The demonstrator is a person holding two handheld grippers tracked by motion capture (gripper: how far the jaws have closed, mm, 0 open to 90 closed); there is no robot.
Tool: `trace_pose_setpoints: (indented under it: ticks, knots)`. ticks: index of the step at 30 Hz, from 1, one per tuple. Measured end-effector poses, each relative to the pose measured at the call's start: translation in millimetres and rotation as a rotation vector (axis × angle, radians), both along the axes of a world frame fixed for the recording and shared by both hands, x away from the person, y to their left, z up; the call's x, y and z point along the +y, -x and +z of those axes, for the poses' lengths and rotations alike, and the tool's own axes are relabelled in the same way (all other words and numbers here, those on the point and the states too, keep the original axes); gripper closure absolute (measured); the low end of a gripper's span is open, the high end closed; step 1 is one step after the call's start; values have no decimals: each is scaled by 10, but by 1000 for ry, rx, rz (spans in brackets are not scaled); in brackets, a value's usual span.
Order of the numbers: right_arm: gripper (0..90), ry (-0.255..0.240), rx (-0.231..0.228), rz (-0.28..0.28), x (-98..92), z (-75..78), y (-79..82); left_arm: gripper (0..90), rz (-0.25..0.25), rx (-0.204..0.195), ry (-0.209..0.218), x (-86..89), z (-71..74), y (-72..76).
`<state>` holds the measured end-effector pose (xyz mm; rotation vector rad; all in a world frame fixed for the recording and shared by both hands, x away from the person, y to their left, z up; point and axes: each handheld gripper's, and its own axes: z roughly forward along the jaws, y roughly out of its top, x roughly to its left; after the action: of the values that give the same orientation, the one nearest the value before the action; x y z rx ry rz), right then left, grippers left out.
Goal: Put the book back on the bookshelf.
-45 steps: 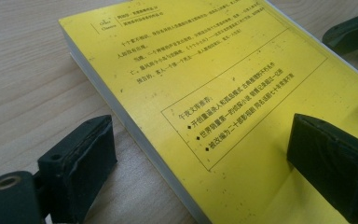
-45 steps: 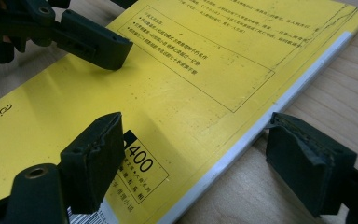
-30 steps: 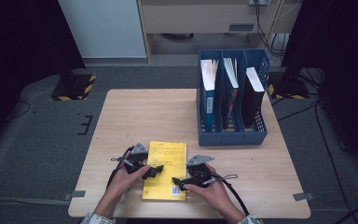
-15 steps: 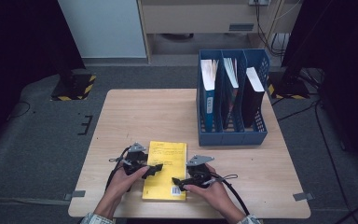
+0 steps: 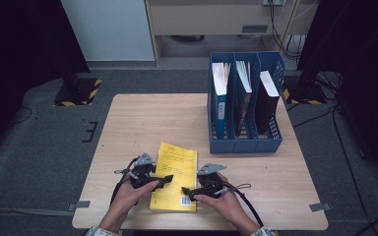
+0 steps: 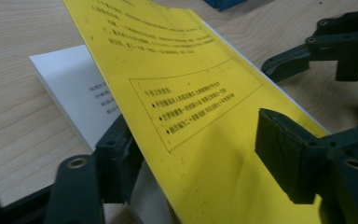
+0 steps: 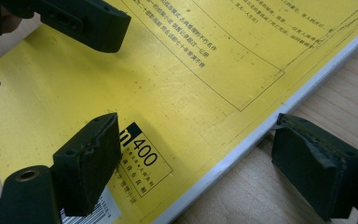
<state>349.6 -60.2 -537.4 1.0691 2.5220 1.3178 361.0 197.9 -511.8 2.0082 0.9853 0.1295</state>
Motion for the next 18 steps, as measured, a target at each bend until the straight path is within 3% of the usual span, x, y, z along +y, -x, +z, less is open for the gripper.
trace_pose_setpoints:
  ticks: [5, 12, 18]
  knots:
    - [156, -6, 6, -2, -1, 0, -2, 402, 15, 0, -8, -32, -19, -45]
    - [156, -3, 3, 0, -1, -1, -2, 385, 11, -8, -39, -159, -82, -161]
    - [146, 3, -1, 4, 6, 0, -2, 524, 22, -14, -36, -148, -82, -159]
